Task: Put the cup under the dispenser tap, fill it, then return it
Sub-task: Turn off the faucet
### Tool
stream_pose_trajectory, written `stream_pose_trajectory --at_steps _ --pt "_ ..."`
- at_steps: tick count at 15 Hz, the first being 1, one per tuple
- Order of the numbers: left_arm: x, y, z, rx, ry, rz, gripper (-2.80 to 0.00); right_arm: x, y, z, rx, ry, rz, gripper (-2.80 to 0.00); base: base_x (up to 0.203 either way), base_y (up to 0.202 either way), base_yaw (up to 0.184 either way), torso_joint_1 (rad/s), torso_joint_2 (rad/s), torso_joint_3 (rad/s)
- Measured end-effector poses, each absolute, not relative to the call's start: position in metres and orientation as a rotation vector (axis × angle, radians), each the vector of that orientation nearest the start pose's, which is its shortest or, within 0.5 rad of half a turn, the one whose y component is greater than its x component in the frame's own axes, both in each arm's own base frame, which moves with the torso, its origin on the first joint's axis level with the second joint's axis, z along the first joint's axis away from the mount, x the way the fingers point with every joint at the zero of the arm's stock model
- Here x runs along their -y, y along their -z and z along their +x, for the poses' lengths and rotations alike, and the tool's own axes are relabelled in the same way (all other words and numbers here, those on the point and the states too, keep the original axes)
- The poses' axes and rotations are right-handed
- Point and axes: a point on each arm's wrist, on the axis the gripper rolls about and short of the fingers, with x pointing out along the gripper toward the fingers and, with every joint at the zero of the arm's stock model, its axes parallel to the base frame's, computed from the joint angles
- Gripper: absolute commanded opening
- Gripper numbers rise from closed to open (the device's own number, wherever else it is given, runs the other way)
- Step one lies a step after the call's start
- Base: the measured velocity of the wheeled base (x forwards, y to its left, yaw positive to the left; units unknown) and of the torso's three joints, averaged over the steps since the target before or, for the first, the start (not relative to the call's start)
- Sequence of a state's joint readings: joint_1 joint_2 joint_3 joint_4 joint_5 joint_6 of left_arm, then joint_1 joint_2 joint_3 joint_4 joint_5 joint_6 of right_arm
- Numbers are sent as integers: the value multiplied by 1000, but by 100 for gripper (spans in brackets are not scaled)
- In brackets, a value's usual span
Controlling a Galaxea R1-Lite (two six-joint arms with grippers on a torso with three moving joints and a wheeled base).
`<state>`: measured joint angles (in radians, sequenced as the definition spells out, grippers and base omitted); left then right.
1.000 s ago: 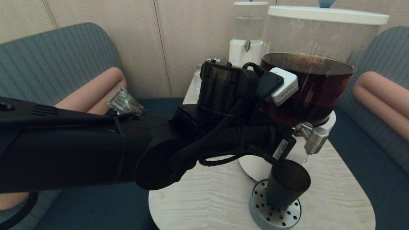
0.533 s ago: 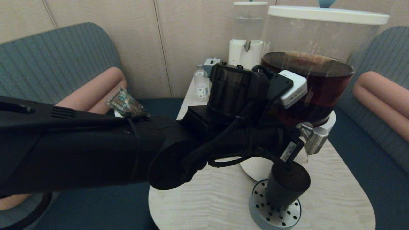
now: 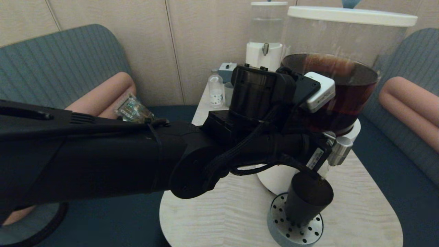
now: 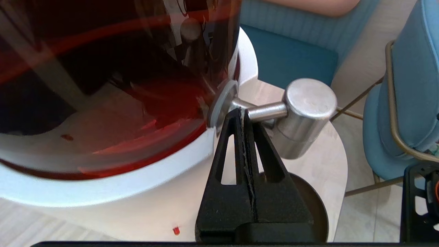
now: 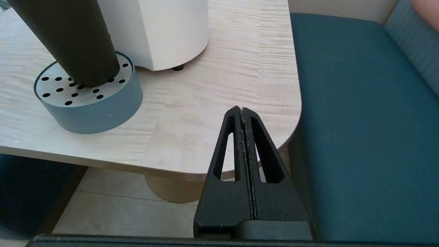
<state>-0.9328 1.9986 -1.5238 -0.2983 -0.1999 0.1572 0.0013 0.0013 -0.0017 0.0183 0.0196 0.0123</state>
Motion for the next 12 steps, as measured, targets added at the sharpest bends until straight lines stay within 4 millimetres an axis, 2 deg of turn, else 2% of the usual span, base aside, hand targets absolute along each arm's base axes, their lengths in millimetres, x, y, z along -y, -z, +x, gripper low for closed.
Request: stream_pose_trajectory --at_steps 12 --pt "348 -246 253 -82 1143 231 -280 0 -74 -23 -18 -20 12 -280 0 0 0 0 0 0"
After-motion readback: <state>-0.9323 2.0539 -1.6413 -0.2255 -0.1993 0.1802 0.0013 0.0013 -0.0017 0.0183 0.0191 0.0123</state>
